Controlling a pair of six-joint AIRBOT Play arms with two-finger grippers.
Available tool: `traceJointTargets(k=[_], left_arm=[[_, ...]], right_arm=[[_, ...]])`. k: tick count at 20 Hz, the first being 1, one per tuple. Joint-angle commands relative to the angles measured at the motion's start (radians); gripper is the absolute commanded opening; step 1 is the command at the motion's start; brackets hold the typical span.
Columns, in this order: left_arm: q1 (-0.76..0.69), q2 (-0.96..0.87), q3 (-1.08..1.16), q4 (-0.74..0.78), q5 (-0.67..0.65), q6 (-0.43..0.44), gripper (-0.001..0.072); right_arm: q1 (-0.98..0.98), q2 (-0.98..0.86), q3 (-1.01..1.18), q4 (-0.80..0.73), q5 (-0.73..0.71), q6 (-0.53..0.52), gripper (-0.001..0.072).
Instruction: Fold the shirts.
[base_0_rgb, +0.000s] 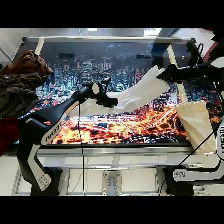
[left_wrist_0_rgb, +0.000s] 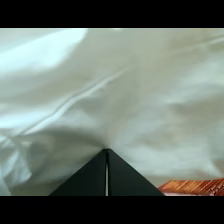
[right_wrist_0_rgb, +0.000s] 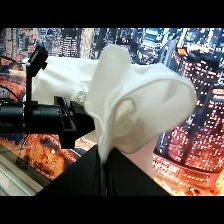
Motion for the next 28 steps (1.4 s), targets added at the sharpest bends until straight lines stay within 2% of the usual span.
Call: traceJointTargets(k=[1,6,10,13,16,19,20,21,22,23,26,27,28], left_arm=[[0.002,0.002,0.048,-0.031,0.009,-0.006,0.001],[0.197,0.25,0.241,0.008,0.017,0.09,0.001],[0.388,0.449,0.261,0.169,-0.028,0.097,0.0011],[0.505,0.51,0.261,0.234,-0.09,0.097,0.0011],[0.591,0.51,0.26,0.242,-0.127,0.1,0.001],[0.629,0.508,0.26,0.241,-0.128,0.1,0.001],[0.631,0.508,0.26,0.241,-0.129,0.1,0.0011],[0.631,0.508,0.26,0.24,-0.128,0.1,0.0011],[0.63,0.508,0.26,0.237,-0.128,0.1,0.0011],[0.63,0.508,0.26,0.237,-0.128,0.1,0.0011],[0.63,0.508,0.26,0.237,-0.134,0.101,0.0011],[0.63,0.508,0.26,0.237,-0.14,0.103,0.0011],[0.63,0.508,0.26,0.237,-0.142,0.104,0.0011]], right_arm=[[0.106,0.017,0.06,-0.05,0.014,0.042,0.0031],[0.385,0.0,0.064,-0.169,-0.085,0.093,0.0031],[0.632,-0.107,0.064,-0.16,-0.33,0.112,0.003],[0.771,-0.246,0.065,0.01,-0.594,0.108,0.003],[0.87,-0.377,0.129,0.325,-0.712,-0.088,0.0029],[0.914,-0.476,0.237,0.363,-0.785,-0.109,0.0033],[0.915,-0.496,0.241,0.367,-0.83,-0.109,0.007],[0.913,-0.511,0.241,0.366,-0.845,-0.105,0.0249],[0.903,-0.523,0.241,0.365,-0.841,-0.077,0.0478],[0.888,-0.527,0.241,0.355,-0.826,-0.062,0.0503],[0.776,-0.505,0.241,0.307,-0.742,-0.061,0.05],[0.713,-0.488,0.241,0.246,-0.672,-0.039,0.0494],[0.637,-0.47,0.241,0.135,-0.566,0.033,0.0475]])
